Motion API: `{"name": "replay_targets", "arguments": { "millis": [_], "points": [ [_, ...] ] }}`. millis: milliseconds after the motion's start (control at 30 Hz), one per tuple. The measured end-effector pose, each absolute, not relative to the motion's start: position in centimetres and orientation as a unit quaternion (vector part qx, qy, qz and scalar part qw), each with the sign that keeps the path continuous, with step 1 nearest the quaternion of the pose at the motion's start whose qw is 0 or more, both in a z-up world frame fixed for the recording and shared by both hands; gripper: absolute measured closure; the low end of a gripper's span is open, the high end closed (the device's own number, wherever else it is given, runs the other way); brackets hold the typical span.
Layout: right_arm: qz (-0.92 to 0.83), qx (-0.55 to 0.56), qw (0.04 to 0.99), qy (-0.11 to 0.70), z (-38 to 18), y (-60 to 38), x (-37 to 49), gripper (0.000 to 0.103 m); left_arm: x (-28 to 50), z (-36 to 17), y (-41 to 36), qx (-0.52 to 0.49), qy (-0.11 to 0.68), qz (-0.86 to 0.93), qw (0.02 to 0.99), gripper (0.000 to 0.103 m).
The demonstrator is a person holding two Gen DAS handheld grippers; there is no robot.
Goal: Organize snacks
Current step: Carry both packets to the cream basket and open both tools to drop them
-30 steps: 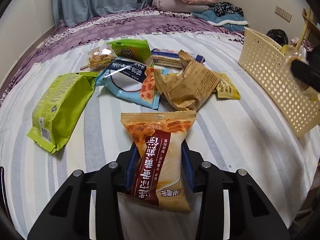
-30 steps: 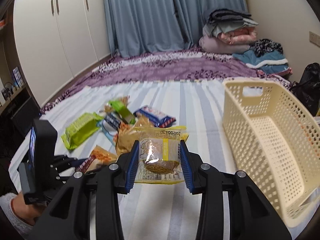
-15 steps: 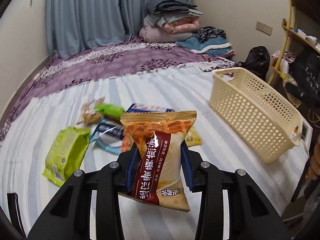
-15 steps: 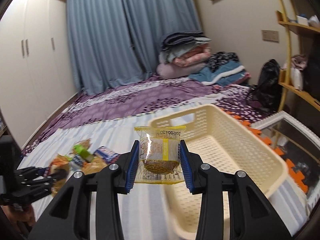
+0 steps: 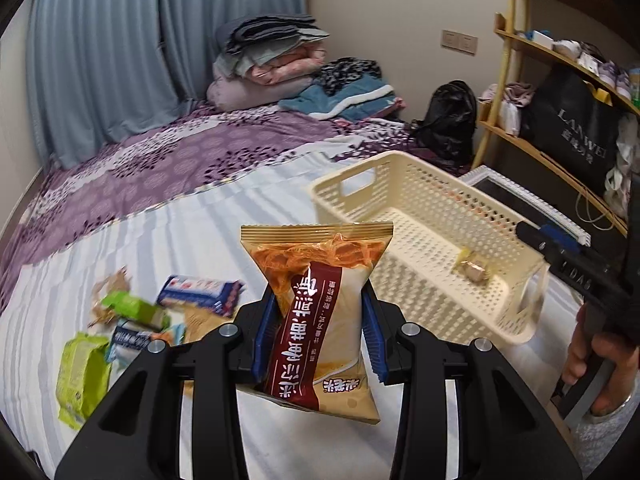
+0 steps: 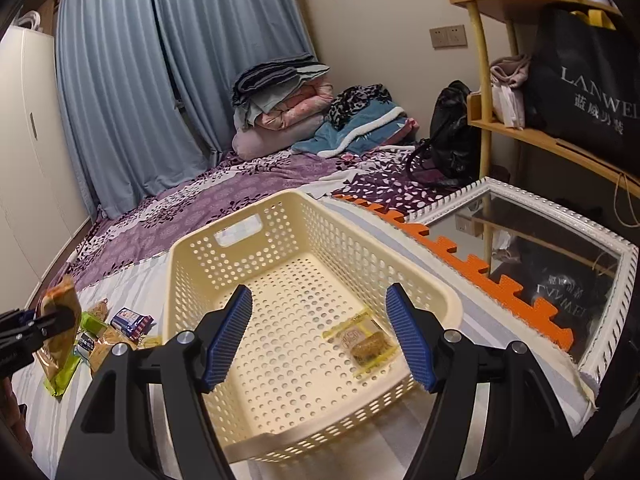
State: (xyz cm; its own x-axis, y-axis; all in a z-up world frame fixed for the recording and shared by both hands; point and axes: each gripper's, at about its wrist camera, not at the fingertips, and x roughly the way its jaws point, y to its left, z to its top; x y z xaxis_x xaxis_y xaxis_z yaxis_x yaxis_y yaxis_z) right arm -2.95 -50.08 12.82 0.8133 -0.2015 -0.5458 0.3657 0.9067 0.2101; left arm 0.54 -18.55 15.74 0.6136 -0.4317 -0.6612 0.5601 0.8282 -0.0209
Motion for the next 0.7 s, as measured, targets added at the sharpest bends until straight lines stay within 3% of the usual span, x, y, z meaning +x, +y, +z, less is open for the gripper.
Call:
{"name": "replay_targets", "arguments": {
  "millis": [433,500,567,700],
  "points": [
    [-0.179,0.17,0.935,0.255,12.3,-51.9,-4.4,0.034,1.4,16.7,-30.4,0.096,0.339,-0.383,0.854,0.063],
    [-0.182,0.173,0.933,0.256,12.1,-52.3,-4.5,0.034,1.6,16.3,-31.4,0.084,0.349,-0.397,0.844,0.053],
    [-0.184,0.173,0.933,0.256,12.0,-52.4,-4.6,0.033,1.9,15.9,-31.8,0.069,0.353,-0.401,0.843,0.008],
    [-0.188,0.174,0.933,0.254,12.1,-52.5,-4.5,0.033,2.1,15.8,-31.3,0.069,0.346,-0.386,0.852,0.007]
  ]
}}
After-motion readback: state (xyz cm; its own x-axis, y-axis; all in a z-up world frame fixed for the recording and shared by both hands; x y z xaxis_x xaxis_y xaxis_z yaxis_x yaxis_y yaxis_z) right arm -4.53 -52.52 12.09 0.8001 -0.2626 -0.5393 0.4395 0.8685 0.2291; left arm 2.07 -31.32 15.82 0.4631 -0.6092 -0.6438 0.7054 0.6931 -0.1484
